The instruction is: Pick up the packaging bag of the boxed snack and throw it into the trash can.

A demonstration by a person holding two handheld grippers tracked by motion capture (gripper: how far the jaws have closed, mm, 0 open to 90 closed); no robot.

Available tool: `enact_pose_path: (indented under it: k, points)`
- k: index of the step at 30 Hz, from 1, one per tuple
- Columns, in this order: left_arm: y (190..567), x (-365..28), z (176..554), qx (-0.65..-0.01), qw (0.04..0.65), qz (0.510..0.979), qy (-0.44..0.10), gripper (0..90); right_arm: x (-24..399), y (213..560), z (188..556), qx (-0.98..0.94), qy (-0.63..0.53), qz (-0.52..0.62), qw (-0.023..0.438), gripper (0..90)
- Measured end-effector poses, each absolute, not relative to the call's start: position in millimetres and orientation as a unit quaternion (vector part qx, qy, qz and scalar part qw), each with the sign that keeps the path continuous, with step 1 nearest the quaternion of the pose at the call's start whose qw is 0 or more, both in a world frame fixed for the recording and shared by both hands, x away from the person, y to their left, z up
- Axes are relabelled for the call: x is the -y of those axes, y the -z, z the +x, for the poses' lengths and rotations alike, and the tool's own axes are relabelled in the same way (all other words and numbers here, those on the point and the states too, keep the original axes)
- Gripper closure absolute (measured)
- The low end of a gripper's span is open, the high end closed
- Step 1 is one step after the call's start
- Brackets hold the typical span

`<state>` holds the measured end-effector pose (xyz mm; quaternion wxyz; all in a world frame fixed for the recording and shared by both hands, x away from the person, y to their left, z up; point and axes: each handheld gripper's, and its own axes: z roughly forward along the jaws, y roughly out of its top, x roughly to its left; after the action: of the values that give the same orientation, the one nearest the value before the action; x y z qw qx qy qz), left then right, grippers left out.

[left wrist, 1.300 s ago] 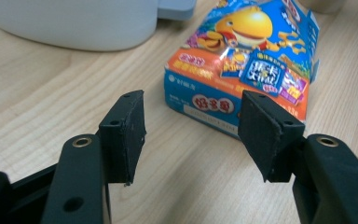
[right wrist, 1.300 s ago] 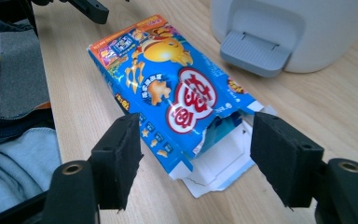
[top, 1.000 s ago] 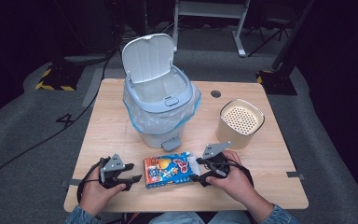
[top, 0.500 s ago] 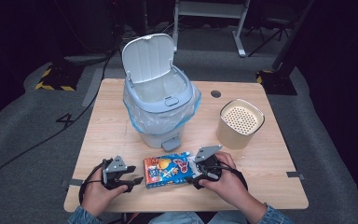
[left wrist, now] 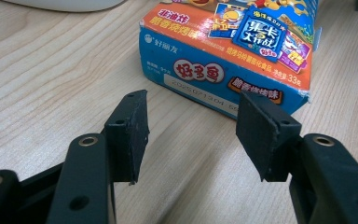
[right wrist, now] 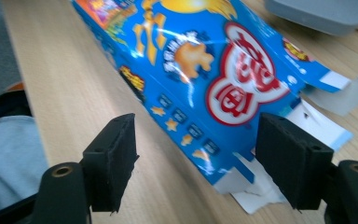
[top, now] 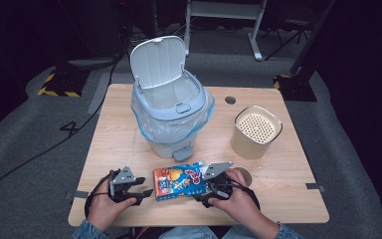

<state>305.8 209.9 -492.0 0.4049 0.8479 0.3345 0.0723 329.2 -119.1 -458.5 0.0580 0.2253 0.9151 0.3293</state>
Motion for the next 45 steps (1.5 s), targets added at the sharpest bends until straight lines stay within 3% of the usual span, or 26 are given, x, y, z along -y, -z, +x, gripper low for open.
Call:
enact_pose_path:
  k: [13, 20, 36, 45]
  points:
    - [494, -207, 305, -0.334, 0.401, 0.850, -0.067, 44.3, 116, 473, 334, -0.915, -0.314, 0.247, 0.060, 24.0]
    - [496, -207, 306, -0.333, 0.395, 0.854, -0.067, 44.4, 120, 466, 336, -0.903, -0.348, 0.250, 0.031, 38.9]
    - [497, -209, 307, -0.336, 0.388, 0.856, -0.070, 44.5, 129, 432, 338, -0.877, -0.429, 0.216, -0.030, 82.9]
    - [498, -210, 307, -0.340, 0.390, 0.853, -0.072, 43.4, 128, 414, 332, -0.884, -0.433, 0.176, -0.021, 89.8]
